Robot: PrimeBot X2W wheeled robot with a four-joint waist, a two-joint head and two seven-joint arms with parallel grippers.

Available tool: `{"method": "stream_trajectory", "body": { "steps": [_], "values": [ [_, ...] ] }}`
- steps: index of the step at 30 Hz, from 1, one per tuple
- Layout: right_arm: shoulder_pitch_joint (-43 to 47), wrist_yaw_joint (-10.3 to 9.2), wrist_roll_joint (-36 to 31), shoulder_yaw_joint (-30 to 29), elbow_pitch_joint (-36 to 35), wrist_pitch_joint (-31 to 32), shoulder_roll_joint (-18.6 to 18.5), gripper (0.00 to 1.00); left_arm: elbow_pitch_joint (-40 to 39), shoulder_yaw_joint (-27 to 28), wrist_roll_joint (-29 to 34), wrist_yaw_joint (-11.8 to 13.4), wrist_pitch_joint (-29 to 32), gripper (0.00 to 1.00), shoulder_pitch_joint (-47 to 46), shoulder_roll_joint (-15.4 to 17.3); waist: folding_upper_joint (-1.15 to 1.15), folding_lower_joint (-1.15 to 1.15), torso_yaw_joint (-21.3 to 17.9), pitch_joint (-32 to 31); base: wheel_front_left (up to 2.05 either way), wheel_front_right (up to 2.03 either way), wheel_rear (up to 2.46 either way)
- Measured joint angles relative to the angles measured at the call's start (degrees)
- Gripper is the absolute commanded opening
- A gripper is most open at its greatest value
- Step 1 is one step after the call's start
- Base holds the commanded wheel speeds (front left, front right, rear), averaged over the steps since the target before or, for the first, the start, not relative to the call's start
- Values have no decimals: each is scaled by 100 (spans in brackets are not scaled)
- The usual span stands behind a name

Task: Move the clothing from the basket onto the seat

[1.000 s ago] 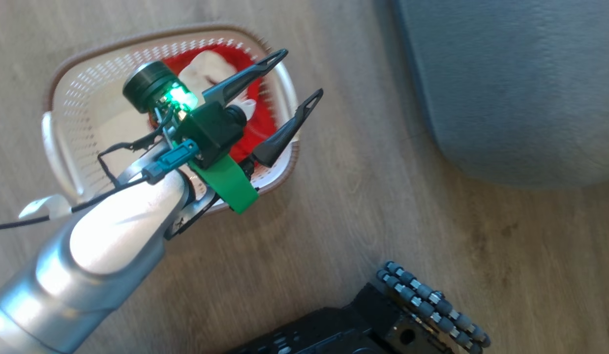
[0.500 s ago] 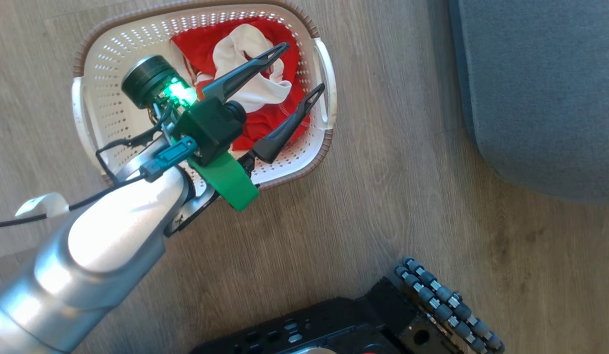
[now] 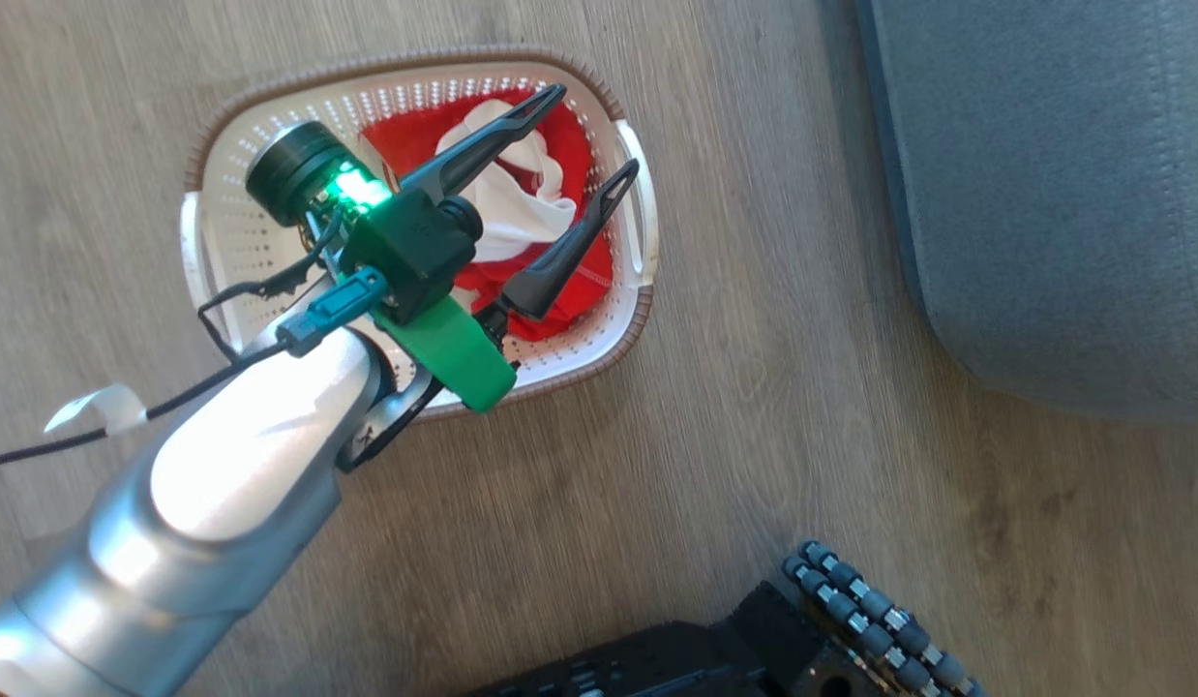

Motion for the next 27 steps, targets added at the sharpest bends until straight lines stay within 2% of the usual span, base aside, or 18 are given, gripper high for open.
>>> {"method": "stream_trajectory", "body": {
  "steps": [12,27],
  "values": [
    [1199,0,573,891,-711,0,233,100,164,430,1,0,0,100,531,-303,0,0,139,-740,0,0,0],
    [1809,0,1188,3044,-1763,0,298,100,422,1514,125,0,1,100,1581,-747,0,0,658,-1797,0,0,0]
  ]
}}
